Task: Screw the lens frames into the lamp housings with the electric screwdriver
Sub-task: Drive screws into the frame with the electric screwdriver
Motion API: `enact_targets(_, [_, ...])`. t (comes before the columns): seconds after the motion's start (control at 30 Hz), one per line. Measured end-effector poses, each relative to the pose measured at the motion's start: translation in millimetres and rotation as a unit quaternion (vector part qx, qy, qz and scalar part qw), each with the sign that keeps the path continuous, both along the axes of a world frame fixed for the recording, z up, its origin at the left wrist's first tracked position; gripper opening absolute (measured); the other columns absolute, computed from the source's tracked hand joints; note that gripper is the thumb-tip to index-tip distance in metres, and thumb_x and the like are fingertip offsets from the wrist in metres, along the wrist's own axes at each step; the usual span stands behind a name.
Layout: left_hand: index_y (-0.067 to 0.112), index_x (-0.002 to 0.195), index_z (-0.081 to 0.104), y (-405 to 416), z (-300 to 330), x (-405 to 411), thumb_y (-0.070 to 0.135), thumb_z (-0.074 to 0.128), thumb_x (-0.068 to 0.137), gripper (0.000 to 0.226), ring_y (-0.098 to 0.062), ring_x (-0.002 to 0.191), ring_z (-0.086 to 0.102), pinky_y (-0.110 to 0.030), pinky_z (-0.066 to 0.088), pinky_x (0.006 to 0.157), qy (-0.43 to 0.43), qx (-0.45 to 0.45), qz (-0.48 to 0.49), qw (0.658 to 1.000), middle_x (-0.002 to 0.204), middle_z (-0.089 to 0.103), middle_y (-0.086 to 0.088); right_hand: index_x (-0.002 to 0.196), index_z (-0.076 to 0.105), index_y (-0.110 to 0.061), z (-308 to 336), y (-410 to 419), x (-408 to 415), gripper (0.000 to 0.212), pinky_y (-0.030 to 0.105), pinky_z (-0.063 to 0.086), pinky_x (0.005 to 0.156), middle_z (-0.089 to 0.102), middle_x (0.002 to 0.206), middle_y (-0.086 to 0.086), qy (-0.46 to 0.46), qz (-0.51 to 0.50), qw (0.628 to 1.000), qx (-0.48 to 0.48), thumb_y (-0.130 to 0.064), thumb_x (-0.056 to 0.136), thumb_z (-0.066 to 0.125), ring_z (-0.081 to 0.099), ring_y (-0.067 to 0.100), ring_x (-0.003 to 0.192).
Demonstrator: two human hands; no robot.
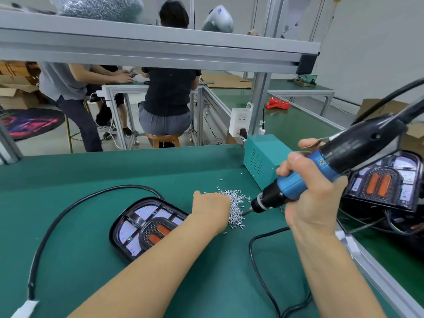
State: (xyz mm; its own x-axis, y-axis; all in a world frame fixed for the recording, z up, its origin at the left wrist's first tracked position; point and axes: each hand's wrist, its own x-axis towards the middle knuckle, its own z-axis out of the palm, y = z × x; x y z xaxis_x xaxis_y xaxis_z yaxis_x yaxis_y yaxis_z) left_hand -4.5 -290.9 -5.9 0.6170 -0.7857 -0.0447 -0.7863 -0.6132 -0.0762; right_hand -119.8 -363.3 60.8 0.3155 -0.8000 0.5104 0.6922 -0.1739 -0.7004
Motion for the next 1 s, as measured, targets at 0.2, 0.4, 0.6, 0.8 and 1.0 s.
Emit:
enact_targets(0.2, [0.016,0.068,0.065,43,41,6,0.023,0.064,0.074,0.008,-0.021,0.076,0.061,-0.027,0.048,0.068,0.12,-0.236,0.043,0.963,0.074,0.067,0.001,0.084,0.054,-0.014,10,5,-6,0.019,0.026,0.041,0.057,0.048,0.057,0.002,-0.021,0.04,0.998,0.044,0.0,0.071,0.058,0.049,0.017,0.048])
enact_targets(0.4, [0.011,0.052,0.062,134,38,6,0.004,0.073,0.058,0.014,-0.012,0.043,0.046,-0.018,0.036,0.046,0.416,-0.391,0.145,0.808,0.048,0.055,-0.006,0.085,0.052,-0.013,7,49,8,0.019,0.024,0.043,0.054,0.044,0.058,0.001,-0.029,0.17,0.981,0.09,-0.004,0.069,0.056,0.047,0.014,0.045])
enact_targets(0.6, [0.003,0.079,0.072,178,19,-1,-0.015,0.061,0.077,0.021,-0.013,0.046,0.052,-0.017,0.04,0.043,0.499,-0.43,0.185,0.729,0.06,0.065,-0.007,0.085,0.055,-0.013,-5,97,25,0.03,0.027,0.044,0.055,0.046,0.062,0.003,0.0,0.243,0.968,0.057,-0.013,0.058,0.067,0.047,0.017,0.047])
enact_targets(0.8, [0.009,0.069,0.072,198,12,-7,-0.001,0.073,0.076,0.012,-0.01,0.054,0.062,-0.019,0.05,0.053,0.482,-0.406,0.184,0.754,0.06,0.068,-0.009,0.082,0.058,-0.016,-11,112,26,0.023,0.026,0.044,0.056,0.048,0.062,0.001,0.021,0.233,0.972,0.016,-0.011,0.061,0.065,0.048,0.017,0.048])
enact_targets(1.0, [0.021,0.065,0.075,188,7,-16,0.013,0.077,0.072,0.011,0.002,0.047,0.043,-0.007,0.032,0.049,0.397,-0.339,0.143,0.841,0.044,0.054,0.019,0.083,0.057,-0.017,-17,116,24,0.026,0.029,0.045,0.057,0.049,0.058,0.0,0.044,0.218,0.975,-0.003,-0.003,0.063,0.063,0.047,0.018,0.048])
